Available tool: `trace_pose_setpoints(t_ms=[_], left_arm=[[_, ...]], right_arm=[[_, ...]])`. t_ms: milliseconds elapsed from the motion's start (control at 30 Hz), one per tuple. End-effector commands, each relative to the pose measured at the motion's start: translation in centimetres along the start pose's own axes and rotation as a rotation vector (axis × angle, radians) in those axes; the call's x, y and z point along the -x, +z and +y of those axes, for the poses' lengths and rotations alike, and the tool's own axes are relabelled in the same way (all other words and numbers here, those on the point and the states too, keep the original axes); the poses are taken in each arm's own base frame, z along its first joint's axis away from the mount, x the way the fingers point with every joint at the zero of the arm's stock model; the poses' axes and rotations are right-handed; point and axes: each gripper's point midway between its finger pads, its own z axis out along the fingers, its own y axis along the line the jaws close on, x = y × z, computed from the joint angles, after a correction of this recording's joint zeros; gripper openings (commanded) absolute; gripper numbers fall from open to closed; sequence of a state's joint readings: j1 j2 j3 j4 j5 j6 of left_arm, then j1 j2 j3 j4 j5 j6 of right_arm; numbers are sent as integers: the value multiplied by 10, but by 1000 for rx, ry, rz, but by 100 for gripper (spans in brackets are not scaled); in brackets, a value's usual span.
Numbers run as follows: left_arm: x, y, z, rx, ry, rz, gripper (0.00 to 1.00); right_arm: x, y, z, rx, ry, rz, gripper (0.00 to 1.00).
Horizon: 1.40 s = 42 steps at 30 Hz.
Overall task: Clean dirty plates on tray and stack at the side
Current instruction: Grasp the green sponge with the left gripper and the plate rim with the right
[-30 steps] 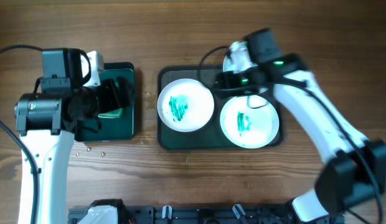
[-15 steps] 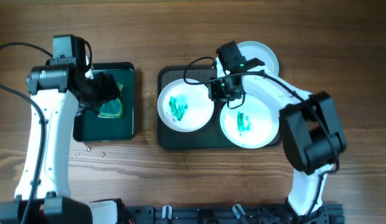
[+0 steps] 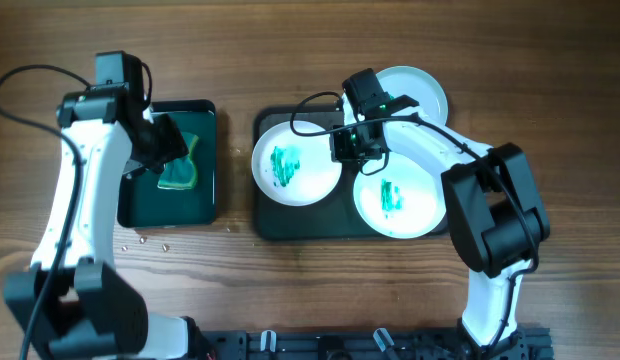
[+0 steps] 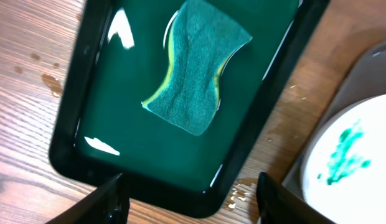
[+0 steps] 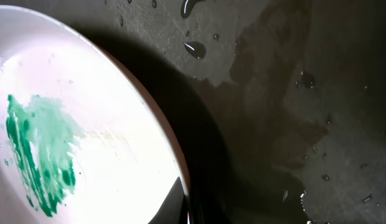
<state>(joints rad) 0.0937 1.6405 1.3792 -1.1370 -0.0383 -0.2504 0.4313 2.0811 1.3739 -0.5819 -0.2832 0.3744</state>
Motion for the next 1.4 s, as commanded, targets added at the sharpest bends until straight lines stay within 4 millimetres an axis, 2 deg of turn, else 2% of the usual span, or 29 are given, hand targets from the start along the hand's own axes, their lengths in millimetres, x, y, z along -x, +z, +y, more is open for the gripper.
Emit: trace_pose_setpoints(t_ms=[0, 167, 233, 400, 500, 600, 667, 767, 833, 1067, 1133, 1200, 1267, 1367], left_arm=[[7, 27, 1, 31, 104, 49, 61], [18, 70, 0, 43, 233, 86, 49], [23, 84, 0, 44, 240, 86, 48], [27, 117, -3, 33, 279, 113, 38], [25, 129, -4, 28, 286, 130, 29], [24, 131, -4, 30, 287, 137, 4], [24, 130, -4, 30, 287, 135, 4], [25, 125, -4, 29, 286, 129, 4], [28, 114, -4, 26, 281, 112, 4], [49, 43, -13, -17, 241, 7, 4], [49, 20, -25, -93, 242, -18, 4], [45, 5, -40, -173, 203, -30, 4], [38, -4, -58, -248, 176, -18, 4], [23, -7, -89, -321, 152, 25, 4]], right_arm=[[-8, 23, -15, -55, 38, 41, 4], [-8, 24, -15, -55, 36, 41, 4], [-8, 24, -15, -55, 36, 39, 4], [-7, 24, -15, -54, 31, 37, 4], [-7, 24, -15, -53, 31, 36, 4], [-7, 24, -15, -53, 31, 34, 4], [-6, 24, -15, -53, 31, 33, 4], [-7, 24, -15, -53, 30, 34, 4], [-6, 24, -16, -56, 31, 33, 4], [-7, 24, -16, -57, 31, 37, 4], [-9, 24, -16, -56, 33, 45, 4], [-12, 24, -13, -41, 36, 58, 5], [-16, 24, -9, -13, 41, 79, 4], [-22, 23, -8, -7, 54, 104, 4]])
